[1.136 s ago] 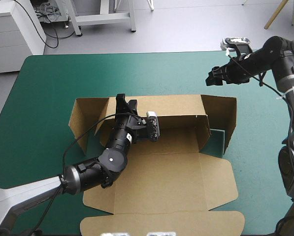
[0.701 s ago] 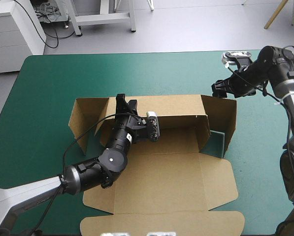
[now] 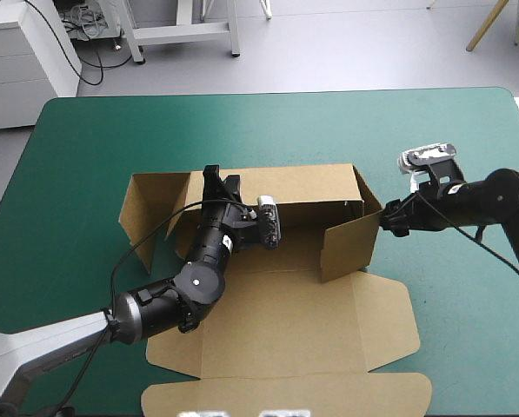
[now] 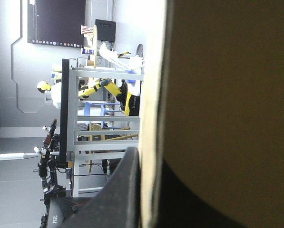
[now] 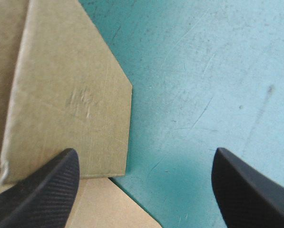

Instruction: Fold the box

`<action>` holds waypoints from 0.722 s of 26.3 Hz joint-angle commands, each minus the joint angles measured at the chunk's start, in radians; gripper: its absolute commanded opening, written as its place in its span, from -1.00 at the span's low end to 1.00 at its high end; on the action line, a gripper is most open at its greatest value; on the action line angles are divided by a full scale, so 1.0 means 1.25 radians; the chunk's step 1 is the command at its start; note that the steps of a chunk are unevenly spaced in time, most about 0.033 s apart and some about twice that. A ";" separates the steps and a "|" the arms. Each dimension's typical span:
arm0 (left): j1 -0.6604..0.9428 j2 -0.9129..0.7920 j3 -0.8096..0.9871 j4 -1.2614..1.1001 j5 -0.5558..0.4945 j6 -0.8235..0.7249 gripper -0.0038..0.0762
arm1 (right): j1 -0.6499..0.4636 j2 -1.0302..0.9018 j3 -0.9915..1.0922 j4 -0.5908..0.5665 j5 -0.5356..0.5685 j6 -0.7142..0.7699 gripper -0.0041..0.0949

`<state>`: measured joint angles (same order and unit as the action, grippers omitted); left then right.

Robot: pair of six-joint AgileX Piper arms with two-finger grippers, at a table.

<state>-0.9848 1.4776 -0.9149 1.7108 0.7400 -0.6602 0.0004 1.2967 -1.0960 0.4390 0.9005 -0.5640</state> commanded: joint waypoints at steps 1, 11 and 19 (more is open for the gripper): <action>0.001 -0.026 -0.019 0.031 0.040 -0.019 -0.93 | -0.001 -0.079 0.042 0.078 -0.074 -0.079 0.53; 0.001 -0.026 -0.019 0.031 0.040 -0.019 -0.93 | 0.001 -0.084 0.070 0.193 -0.033 -0.170 0.52; 0.001 -0.026 -0.019 0.031 0.038 -0.019 -0.93 | 0.002 -0.083 0.070 0.261 -0.021 -0.224 0.38</action>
<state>-0.9848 1.4776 -0.9149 1.7108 0.7428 -0.6613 0.0011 1.2191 -0.9856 0.7086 0.8895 -0.8236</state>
